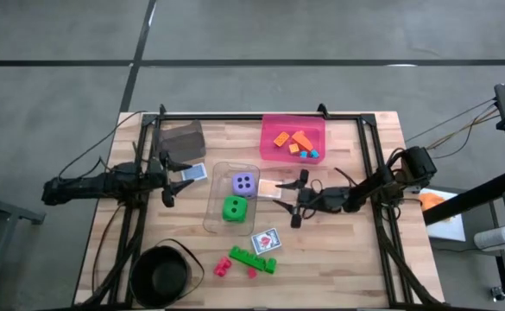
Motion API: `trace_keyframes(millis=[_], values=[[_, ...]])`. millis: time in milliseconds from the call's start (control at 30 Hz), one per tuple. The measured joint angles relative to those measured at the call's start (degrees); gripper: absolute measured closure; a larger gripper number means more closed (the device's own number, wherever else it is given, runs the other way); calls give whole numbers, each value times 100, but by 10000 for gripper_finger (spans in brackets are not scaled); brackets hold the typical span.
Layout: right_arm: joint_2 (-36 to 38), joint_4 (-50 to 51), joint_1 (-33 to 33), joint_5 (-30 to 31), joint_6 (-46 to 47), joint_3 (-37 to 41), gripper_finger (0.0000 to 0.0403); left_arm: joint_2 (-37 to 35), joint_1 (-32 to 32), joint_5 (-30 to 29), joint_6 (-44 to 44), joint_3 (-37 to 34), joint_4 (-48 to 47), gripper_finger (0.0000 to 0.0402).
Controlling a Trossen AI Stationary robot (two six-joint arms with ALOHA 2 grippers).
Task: Pick & Place Toys
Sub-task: Put the yellow deck of cards into the black bin
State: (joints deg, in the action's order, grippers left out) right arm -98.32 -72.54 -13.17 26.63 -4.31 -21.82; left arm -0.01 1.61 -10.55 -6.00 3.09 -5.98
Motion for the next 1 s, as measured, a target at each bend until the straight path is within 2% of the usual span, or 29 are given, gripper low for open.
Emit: trace_keyframes(millis=[133, 267, 500, 633, 767, 1000], values=[[0, 501, -3, 455, 383, -51, 171, 22, 0, 0, -4, -2, -2, 144], [0, 1224, 34, 536, 661, -227, 171, 24, 0, 1, -4, -2, -4, 144], [238, 4263, 168, 549, 1355, -1169, 171, 24, 0, 1, -4, -4, -7, 144], [322, 5559, 170, 548, 1418, -1858, 169, 26, 2, 2, -4, -4, -9, 144], [345, 6699, 170, 551, 1470, -2483, 142, 51, 2, 2, -4, -7, -13, 144], [348, 7702, 200, 522, 1517, -3078, 69, 101, 2, 2, -4, -7, -17, 144]])
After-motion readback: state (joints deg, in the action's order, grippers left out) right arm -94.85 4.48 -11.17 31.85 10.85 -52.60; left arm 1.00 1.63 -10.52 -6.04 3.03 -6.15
